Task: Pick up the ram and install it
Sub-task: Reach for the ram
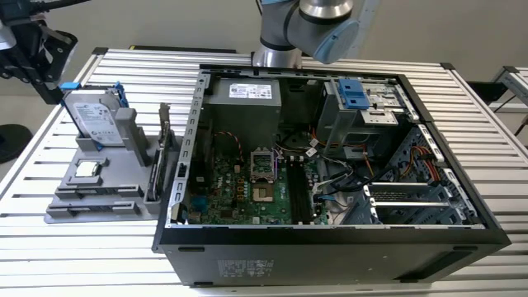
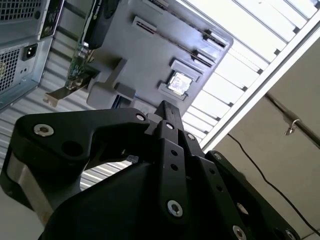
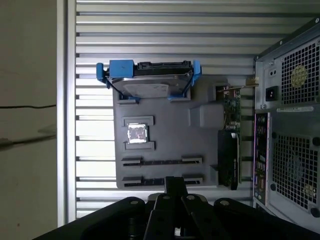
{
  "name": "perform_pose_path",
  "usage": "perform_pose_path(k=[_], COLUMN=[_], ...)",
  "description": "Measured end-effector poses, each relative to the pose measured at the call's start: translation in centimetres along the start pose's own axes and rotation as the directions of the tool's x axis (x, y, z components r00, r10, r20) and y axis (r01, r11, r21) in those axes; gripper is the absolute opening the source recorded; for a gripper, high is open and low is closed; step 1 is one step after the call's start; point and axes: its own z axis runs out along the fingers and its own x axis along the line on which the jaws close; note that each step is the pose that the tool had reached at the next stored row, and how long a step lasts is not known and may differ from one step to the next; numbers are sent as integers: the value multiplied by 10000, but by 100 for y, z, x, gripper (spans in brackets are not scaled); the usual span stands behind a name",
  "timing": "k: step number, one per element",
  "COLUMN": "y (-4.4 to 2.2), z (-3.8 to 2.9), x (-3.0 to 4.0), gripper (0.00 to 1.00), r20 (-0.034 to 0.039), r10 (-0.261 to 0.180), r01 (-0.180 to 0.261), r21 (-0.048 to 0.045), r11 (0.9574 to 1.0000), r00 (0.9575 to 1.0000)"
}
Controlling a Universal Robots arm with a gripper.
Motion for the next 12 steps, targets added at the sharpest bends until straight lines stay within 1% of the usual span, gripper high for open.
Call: perform_pose_path(k=[12], y=[-93], z=[-2], x=[-1], gripper=[0], r20=[-36], r10=[2], r01=[-2], r21=[6], r11=[10000], r00=[10000])
